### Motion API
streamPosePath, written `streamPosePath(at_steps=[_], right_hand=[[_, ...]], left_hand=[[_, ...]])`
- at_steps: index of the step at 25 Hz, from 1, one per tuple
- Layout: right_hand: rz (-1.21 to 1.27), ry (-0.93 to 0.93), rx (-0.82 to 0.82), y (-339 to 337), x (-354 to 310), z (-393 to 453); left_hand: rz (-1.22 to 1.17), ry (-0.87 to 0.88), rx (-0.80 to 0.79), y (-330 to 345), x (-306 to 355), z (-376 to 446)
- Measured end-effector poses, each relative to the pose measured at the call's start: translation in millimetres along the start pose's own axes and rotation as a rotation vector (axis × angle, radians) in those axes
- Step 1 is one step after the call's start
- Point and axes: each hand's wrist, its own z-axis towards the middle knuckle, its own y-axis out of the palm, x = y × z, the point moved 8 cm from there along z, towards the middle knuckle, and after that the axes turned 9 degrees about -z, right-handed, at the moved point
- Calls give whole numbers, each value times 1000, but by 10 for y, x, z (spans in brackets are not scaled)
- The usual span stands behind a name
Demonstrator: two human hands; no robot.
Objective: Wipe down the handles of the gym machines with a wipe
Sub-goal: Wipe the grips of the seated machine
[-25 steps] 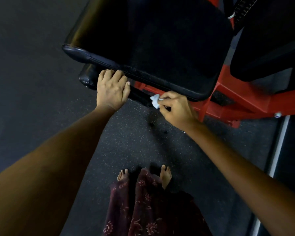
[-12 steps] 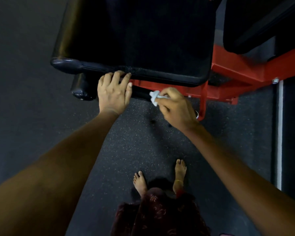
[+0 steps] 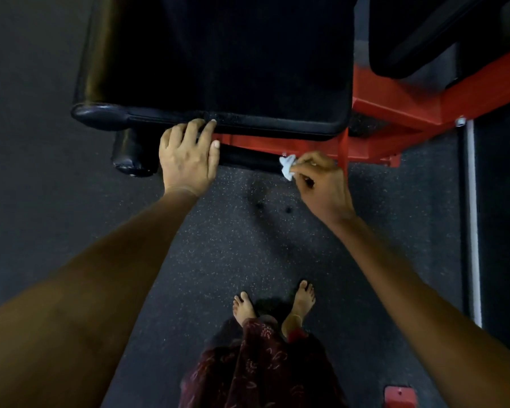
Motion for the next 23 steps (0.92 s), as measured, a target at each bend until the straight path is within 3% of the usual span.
streamPosePath(at_steps=[2, 5, 7, 10, 14, 16, 20, 23], right_hand=[[67, 5, 58, 69, -253, 142], [78, -144, 29, 294, -804, 368], [43, -154, 34, 300, -762, 319], [8, -4, 92, 136, -258, 20], [76, 465, 163, 62, 308, -163], [123, 439, 169, 142, 84, -4], [95, 137, 103, 200, -382, 113], [116, 372, 135, 129, 117, -110]], left_hand=[[12, 7, -1, 6, 6, -1], [25, 16, -20, 11, -4, -6], [39, 14, -28, 14, 7, -6], [40, -4, -48, 15, 10, 4], [29, -34, -70, 25, 3, 1], [27, -43, -83, 23, 10, 13], [27, -70, -101, -12, 31, 23], [34, -76, -84, -22, 31, 7]])
